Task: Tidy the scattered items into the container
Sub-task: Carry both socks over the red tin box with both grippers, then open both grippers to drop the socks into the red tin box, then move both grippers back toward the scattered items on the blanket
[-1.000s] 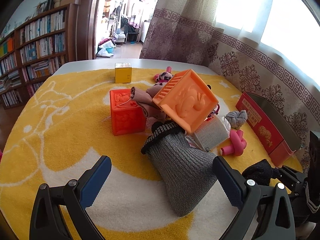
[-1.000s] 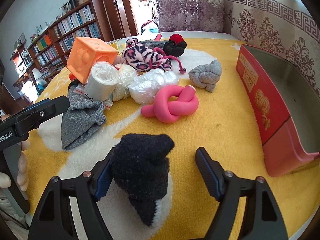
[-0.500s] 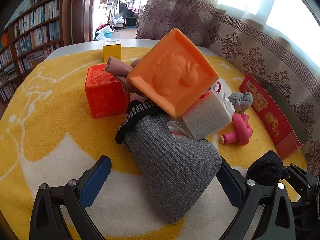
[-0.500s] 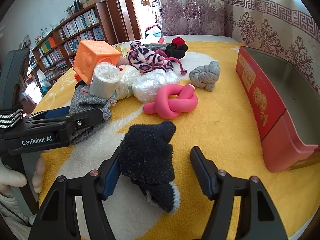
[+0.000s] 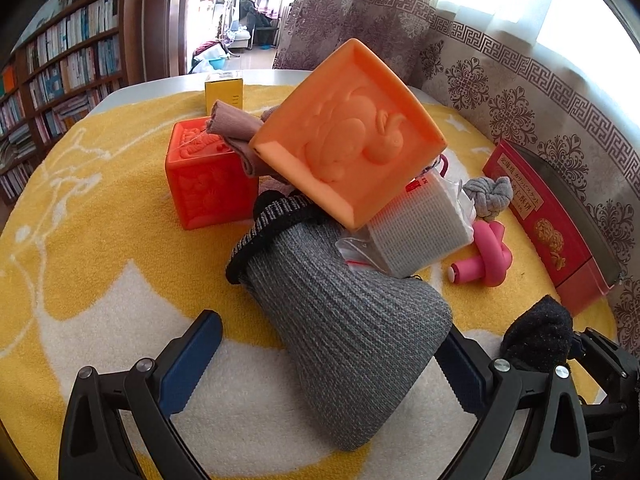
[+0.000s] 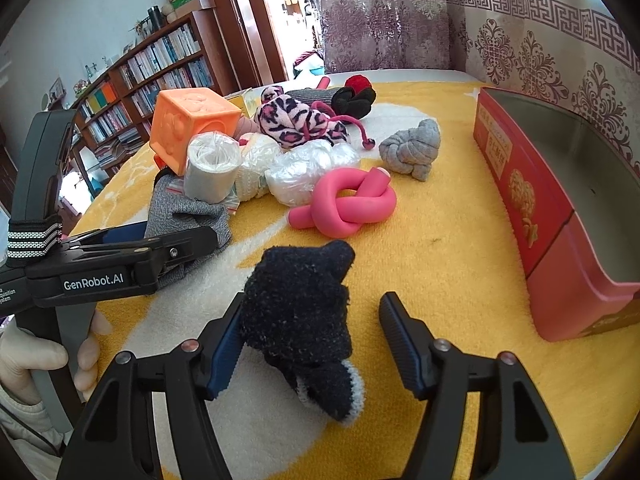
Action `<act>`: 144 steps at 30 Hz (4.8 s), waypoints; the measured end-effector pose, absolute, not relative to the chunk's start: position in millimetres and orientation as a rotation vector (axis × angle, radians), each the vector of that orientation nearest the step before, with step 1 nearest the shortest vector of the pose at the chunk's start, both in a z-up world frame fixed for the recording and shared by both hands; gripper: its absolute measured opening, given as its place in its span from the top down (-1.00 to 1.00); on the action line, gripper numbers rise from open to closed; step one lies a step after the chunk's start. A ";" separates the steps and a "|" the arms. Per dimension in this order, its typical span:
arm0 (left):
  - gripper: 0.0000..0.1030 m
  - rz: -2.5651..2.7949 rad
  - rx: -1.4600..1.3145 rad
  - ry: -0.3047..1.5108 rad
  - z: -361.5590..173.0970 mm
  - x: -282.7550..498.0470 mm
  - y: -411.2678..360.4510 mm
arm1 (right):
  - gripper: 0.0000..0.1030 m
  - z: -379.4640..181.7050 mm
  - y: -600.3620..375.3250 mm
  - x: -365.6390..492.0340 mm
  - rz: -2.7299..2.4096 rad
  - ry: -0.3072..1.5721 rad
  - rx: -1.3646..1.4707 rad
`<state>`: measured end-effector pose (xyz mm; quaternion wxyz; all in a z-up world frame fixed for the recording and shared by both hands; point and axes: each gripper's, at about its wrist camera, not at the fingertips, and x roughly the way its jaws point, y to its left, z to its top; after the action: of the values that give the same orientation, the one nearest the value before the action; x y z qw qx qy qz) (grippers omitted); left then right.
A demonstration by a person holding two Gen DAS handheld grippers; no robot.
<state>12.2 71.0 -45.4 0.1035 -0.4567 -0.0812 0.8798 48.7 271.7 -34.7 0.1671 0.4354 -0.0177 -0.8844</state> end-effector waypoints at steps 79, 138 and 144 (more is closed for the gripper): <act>-0.04 2.259 -0.879 0.102 47.5 -9.8 330.1 | -0.41 50.9 487.2 30.9 -3.207 -0.397 0.728; -0.71 2.741 -0.871 -0.299 52.5 -15.2 98.9 | -0.56 41.8 337.4 32.7 -2.840 -0.217 0.795; -0.71 2.737 -0.919 -0.301 36.6 -8.5 83.0 | -0.56 24.6 298.9 22.8 -2.756 -0.109 0.904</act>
<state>-8.4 83.0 36.6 0.1190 -0.3142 -0.1030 0.9362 22.8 298.9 24.6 0.1192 0.3091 -0.0373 -0.9428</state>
